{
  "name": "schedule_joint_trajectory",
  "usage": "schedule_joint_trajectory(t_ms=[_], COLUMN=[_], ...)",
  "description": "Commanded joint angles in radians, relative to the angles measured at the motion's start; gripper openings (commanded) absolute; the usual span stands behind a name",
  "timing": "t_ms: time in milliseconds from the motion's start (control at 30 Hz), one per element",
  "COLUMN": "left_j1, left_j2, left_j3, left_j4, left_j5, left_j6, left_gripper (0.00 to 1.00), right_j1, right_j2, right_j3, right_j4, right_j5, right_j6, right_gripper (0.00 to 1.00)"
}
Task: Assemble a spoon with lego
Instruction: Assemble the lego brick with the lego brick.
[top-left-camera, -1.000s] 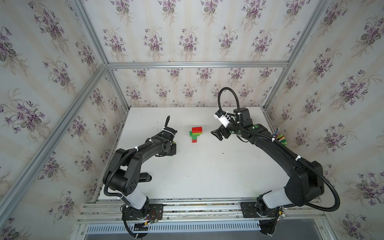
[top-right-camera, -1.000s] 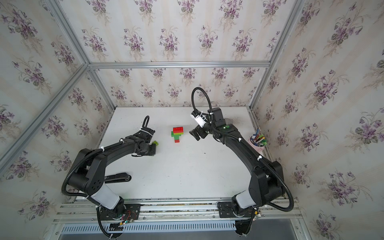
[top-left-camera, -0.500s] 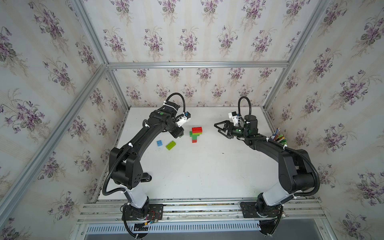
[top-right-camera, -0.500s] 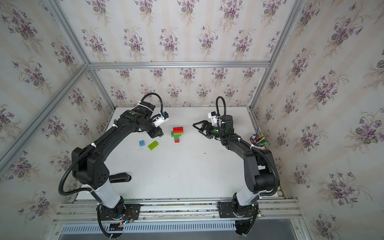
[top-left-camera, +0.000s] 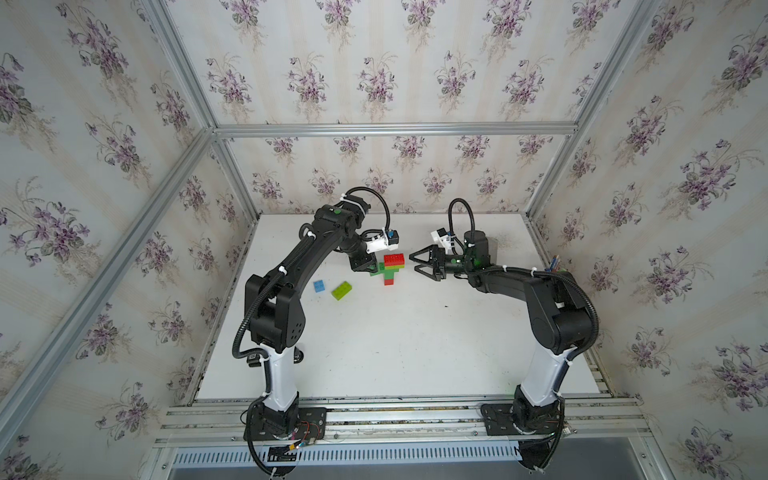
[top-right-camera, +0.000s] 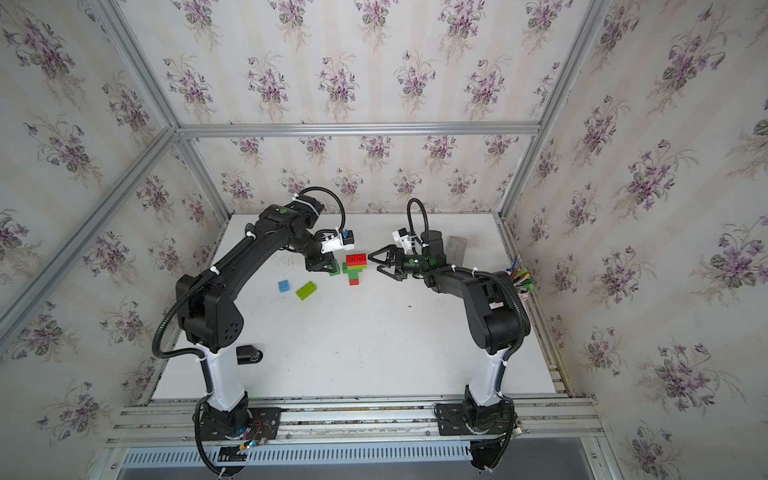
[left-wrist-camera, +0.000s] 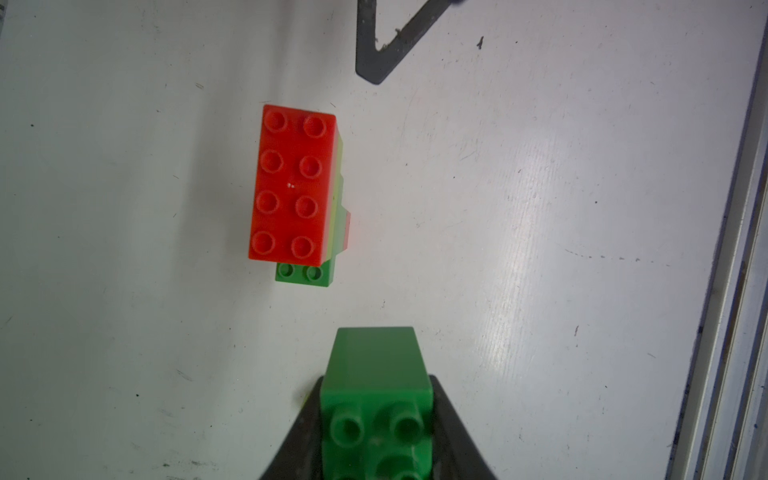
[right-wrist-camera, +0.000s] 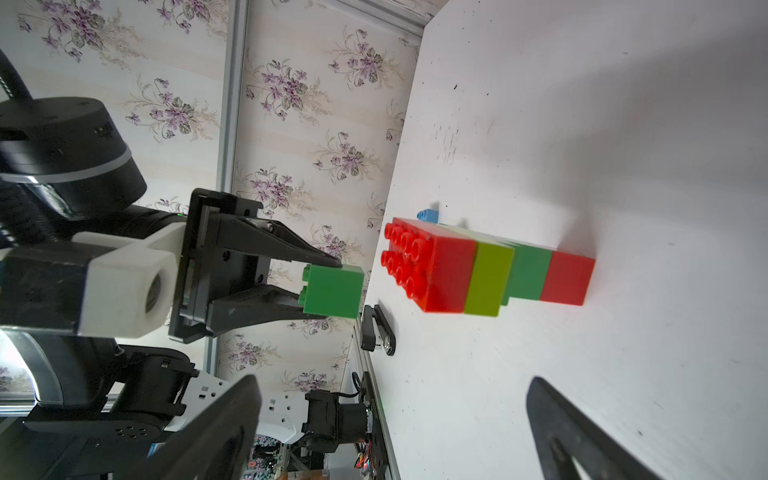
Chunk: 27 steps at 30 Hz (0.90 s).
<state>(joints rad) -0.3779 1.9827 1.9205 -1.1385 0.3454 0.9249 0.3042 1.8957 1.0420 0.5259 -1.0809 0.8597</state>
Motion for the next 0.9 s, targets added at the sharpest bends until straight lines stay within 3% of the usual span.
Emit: schedule_joint_trajectory(t_ms=[0,300,867], left_j1=[-0.001,-0.001,-0.006], left_j2=[0.024,0.098,0.134], left_j3=[0.032,0.111,0.149], left_j4=[-0.031,-0.029,-0.001], left_j5=[0.006,-0.045,-0.075], left_j6=[0.058,0.048,0.03], left_gripper=[0.16,0.16,0.16], right_j1=[0.007,0.014,0.048], right_j2=[0.049,0.173,0.272], right_j3=[0.032,0.12,0.254], right_j4=[0.041,0.09,0.026], right_j5=[-0.008,-0.032,-0.063], right_j6=[0.003,0.103,0.104], right_gripper=[1.0,0.99,0.9])
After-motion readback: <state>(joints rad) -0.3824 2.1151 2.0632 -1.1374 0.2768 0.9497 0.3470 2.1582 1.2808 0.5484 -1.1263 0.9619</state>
